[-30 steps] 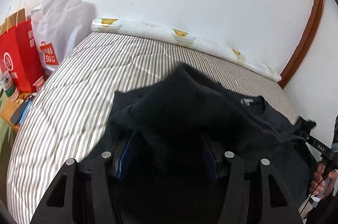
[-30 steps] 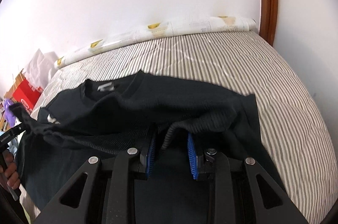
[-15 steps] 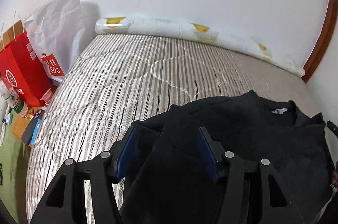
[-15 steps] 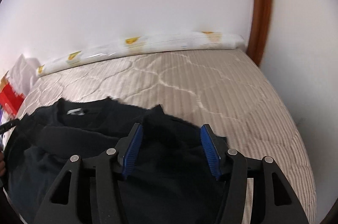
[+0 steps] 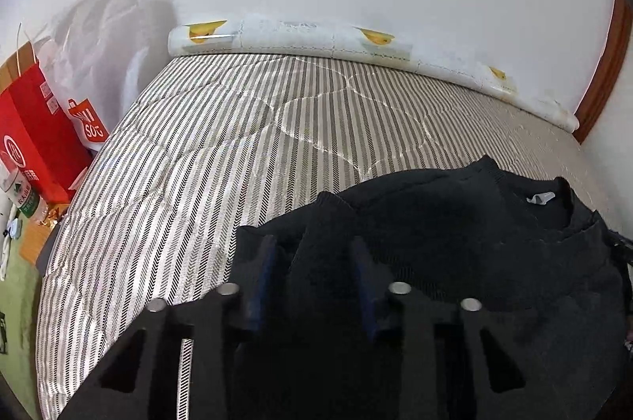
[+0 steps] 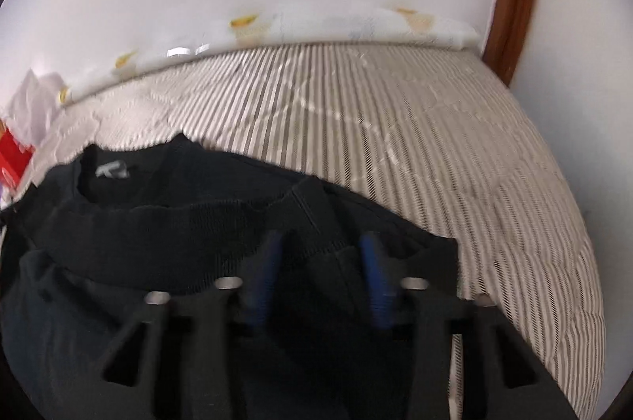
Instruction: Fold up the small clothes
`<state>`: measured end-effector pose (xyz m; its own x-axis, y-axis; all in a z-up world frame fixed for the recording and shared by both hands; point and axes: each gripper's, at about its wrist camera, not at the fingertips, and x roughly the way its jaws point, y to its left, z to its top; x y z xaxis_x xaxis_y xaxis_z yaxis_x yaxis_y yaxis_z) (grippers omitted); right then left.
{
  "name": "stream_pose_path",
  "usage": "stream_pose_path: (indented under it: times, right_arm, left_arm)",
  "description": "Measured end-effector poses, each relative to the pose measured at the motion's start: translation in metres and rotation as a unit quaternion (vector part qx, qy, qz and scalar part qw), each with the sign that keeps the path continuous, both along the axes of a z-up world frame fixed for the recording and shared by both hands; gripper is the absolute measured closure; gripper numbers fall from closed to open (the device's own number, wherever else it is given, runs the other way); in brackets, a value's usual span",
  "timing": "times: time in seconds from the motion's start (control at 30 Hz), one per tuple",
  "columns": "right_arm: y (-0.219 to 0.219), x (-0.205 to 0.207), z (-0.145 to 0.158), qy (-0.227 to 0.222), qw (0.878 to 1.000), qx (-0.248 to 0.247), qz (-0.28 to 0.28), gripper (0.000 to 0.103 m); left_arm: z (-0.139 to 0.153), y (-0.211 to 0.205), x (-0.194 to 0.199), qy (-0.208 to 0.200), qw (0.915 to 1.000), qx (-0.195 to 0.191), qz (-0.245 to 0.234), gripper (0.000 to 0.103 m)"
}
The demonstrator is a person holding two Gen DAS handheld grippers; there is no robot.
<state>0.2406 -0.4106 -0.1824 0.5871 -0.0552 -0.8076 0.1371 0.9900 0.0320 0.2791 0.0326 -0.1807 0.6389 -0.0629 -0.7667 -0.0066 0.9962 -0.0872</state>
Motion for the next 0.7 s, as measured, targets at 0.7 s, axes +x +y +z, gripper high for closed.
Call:
stream_pose_path:
  times: [0.7]
  right_arm:
    - [-0.004,-0.033,0.038,-0.034,0.999,-0.016,-0.036,0.07]
  left_arm:
    - [0.01,0.012,-0.031,0.001,0.9992,-0.035,0.017,0.073]
